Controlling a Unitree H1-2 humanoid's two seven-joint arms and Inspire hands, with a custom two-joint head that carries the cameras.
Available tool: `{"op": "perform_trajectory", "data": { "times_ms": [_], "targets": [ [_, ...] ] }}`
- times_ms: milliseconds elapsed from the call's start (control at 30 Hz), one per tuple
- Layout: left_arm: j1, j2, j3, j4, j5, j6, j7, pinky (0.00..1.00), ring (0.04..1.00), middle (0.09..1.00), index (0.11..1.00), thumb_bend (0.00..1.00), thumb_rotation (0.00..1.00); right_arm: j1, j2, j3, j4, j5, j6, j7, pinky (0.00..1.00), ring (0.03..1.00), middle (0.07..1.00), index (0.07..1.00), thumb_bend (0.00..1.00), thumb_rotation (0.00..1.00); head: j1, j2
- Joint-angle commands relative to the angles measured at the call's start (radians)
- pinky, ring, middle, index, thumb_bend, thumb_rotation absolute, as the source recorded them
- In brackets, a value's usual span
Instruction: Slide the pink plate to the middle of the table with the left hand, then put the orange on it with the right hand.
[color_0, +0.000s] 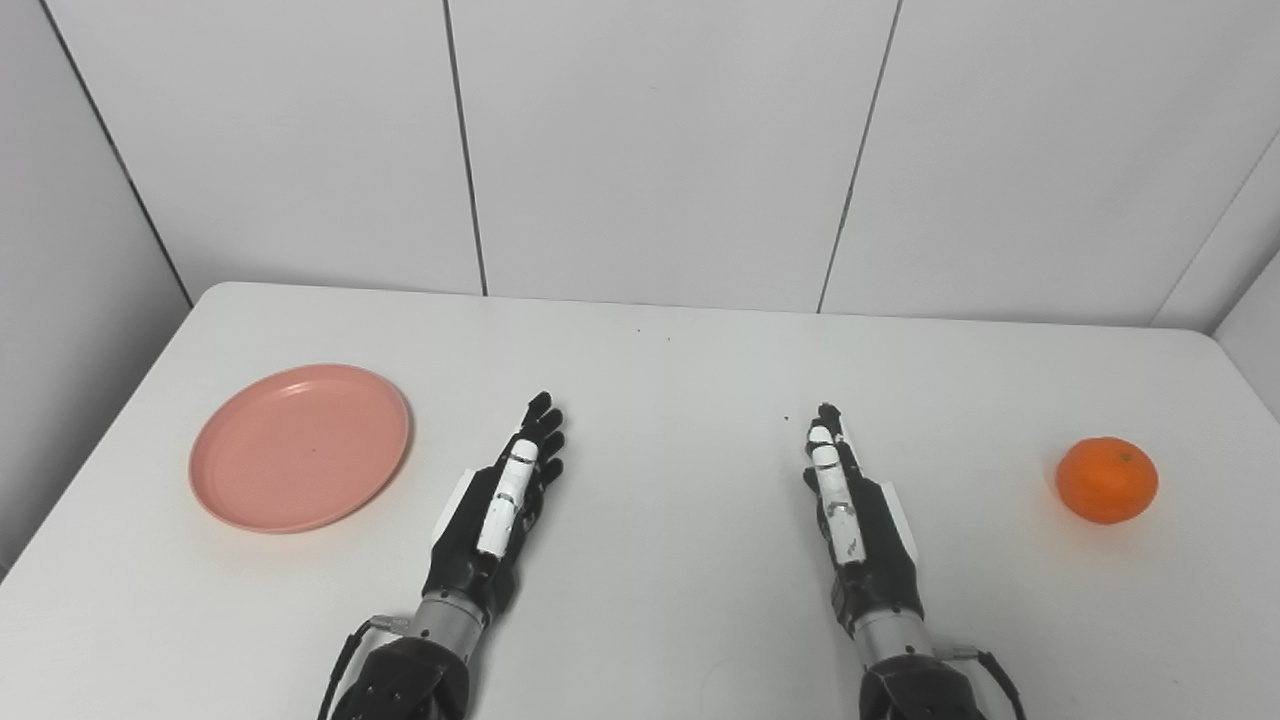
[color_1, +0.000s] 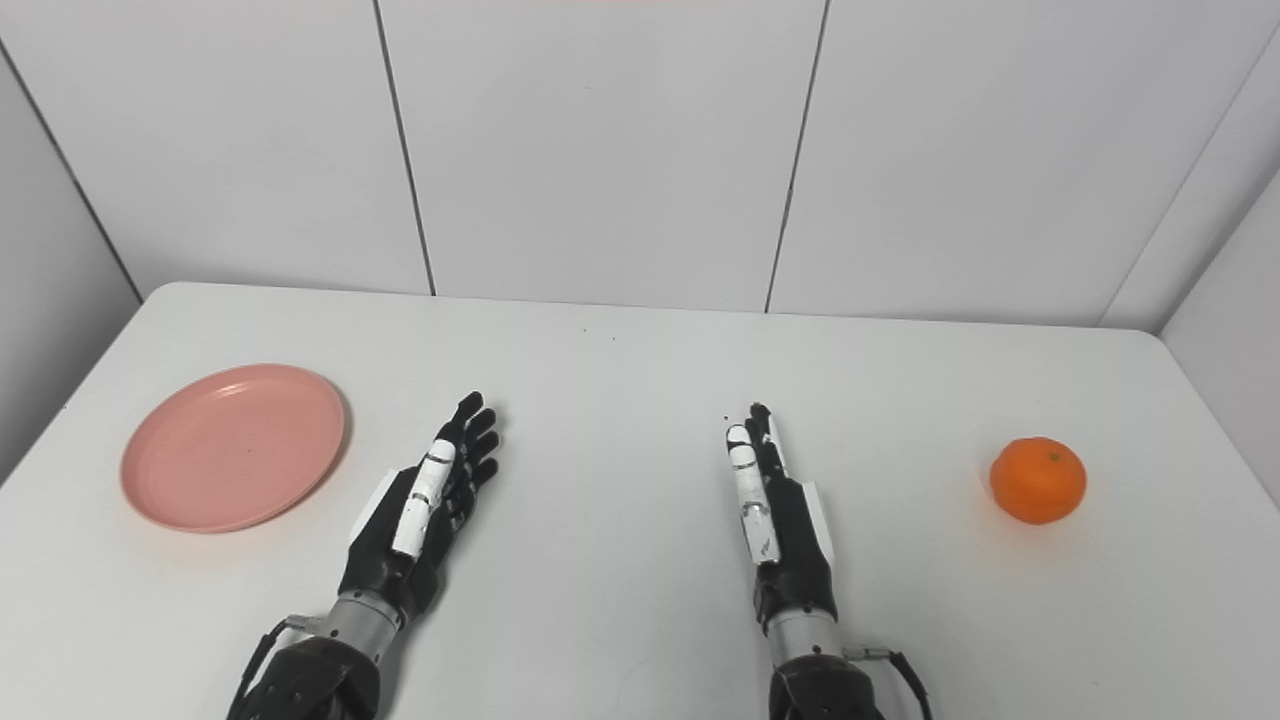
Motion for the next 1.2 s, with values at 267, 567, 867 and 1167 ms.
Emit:
{"op": "perform_trajectory", "data": {
  "times_ms": [267, 567, 867, 1167],
  "targets": [
    [-0.014, -0.037, -0.045, 0.035, 0.060, -0.114, 0.023, 1.00, 1.000, 1.000, 1.000, 0.41, 1.00, 0.003, -0.042, -0.026, -0.024, 0.067, -0.063, 0.046, 1.00, 0.984, 1.000, 1.000, 0.23, 1.00, 0.116, -0.023],
    [-0.015, -0.070, -0.065, 0.067, 0.095, -0.132, 0.048, 1.00, 1.000, 1.000, 1.000, 0.40, 1.00, 0.014, -0.093, -0.038, -0.021, 0.100, -0.073, 0.080, 1.00, 0.997, 1.000, 1.000, 0.23, 1.00, 0.189, -0.061],
    [-0.018, -0.076, -0.066, 0.080, 0.102, -0.136, 0.057, 1.00, 1.000, 1.000, 1.000, 0.38, 1.00, 0.014, -0.093, -0.044, -0.019, 0.121, -0.068, 0.082, 1.00, 0.998, 1.000, 1.000, 0.22, 1.00, 0.199, -0.063],
    [-0.026, -0.072, -0.062, 0.091, 0.103, -0.132, 0.061, 1.00, 1.000, 1.000, 1.000, 0.37, 1.00, 0.006, -0.097, -0.038, 0.004, 0.104, -0.089, 0.080, 1.00, 0.999, 1.000, 1.000, 0.22, 1.00, 0.196, -0.067]
  ]
}}
